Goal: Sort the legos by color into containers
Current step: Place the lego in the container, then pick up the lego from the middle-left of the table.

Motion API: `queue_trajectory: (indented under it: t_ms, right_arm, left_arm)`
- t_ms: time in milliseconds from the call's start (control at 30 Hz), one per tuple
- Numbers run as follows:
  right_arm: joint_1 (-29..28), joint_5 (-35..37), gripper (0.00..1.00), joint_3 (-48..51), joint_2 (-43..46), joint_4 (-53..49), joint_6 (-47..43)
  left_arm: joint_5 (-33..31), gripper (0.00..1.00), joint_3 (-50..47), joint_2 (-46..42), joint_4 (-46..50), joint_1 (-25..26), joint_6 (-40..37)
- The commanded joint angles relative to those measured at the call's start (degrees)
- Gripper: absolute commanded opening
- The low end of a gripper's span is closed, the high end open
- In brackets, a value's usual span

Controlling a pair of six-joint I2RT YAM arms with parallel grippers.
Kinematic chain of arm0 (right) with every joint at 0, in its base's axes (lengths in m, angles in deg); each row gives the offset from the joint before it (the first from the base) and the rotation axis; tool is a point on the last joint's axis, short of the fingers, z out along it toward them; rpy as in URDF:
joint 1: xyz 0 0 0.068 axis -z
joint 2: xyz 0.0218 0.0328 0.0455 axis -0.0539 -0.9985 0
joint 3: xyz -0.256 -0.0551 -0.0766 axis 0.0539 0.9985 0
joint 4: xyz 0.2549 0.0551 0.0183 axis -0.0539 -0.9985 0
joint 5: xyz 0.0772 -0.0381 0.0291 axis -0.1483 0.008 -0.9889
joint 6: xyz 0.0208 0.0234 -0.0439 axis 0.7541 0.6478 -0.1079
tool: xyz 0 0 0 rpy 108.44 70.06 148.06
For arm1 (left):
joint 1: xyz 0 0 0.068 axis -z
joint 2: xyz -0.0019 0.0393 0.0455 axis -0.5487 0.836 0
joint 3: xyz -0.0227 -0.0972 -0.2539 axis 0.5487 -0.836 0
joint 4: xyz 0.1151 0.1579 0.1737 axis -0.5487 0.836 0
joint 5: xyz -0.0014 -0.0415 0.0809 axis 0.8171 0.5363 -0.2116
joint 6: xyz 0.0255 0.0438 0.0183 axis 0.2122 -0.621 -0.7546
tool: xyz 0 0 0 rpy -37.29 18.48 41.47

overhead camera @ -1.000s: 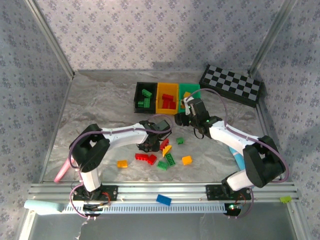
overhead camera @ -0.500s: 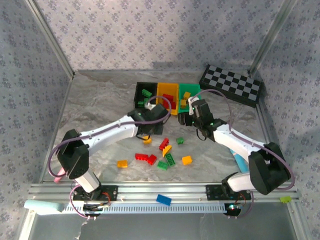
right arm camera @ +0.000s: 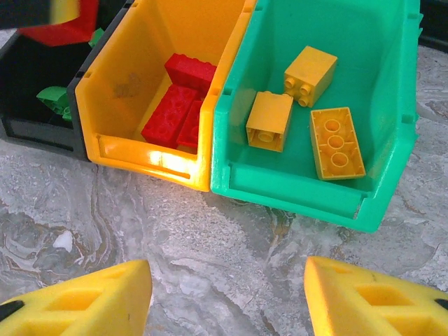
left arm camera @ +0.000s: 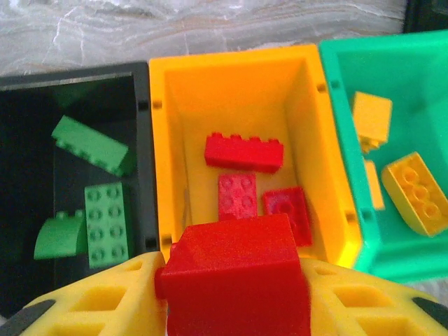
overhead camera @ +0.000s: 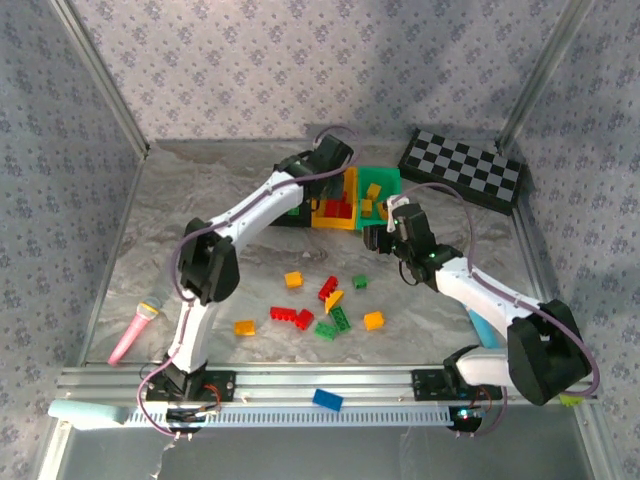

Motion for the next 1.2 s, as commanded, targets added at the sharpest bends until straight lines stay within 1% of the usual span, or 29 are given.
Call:
queue_trajectory:
  t_ms: [0, 100, 200, 333, 433, 600, 667, 733, 833, 900, 1067, 1167]
  right_arm:
    - [0.17, -0.43, 0.61, 0.83, 1.28, 1.0, 1.54]
    - [-0.36, -1.0, 0.61, 0.99, 1.34, 1.21, 1.85]
    - [-0.51, -0.93, 0.61, 0.99, 1.43, 1.17, 1.9]
    - [-0.52, -0.93, 0.61, 0.95, 1.16, 1.19, 1.96]
    - [-0.57, -0.82, 0.61, 1.01, 0.84, 1.44, 2.0]
    - [-0.4, -1.01, 0.61, 0.89, -0.26, 1.79, 2.08]
    - [-0.45, -1.01, 0.61, 0.89, -0.64, 1.96, 2.18]
    - [-0.37, -0.81, 0.61, 0.9, -1.11, 2.04, 2.18]
    - [-0.23, -1.02, 0.61, 0.65, -1.59, 2.13, 2.24]
    - [-0.29, -1.05, 0.61, 0.78, -1.84, 2.35, 2.33]
    - [-0.2, -1.28, 0.61, 0.49, -3.11, 2.49, 2.4]
    - [-0.15, -1.26, 0.61, 0.63, -3.21, 2.8, 2.53]
  left_arm:
    - [2.94, 0.47, 9.55, 5.38, 4.45, -1.95, -4.63]
    - [2.91, 0.5, 19.03, 10.99, 8.56, -2.52, -5.91]
    - [2.97, 0.58, 24.65, 14.11, 10.83, -2.52, -6.83]
    - [2.61, 0.69, 23.76, 13.15, 10.96, -2.26, -6.98]
    - [1.61, 0.7, 19.92, 10.49, 9.82, -2.21, -6.89]
    - [5.24, 0.7, 7.26, 1.81, 2.98, -1.86, -5.78]
    - [6.34, 0.7, 0.79, -2.31, -0.27, -1.87, -4.47]
    - [8.26, 0.7, -7.52, -7.33, -5.63, -1.85, -3.66]
    - [8.8, 0.7, -18.24, -13.89, -9.84, -1.78, -1.88]
    - [8.93, 0.7, -23.2, -17.25, -10.49, -1.78, -1.01]
    - [7.81, 0.7, -34.79, -24.6, -8.54, -1.69, 2.15]
    - [7.27, 0.7, -44.22, -30.91, -8.08, -1.35, 5.23]
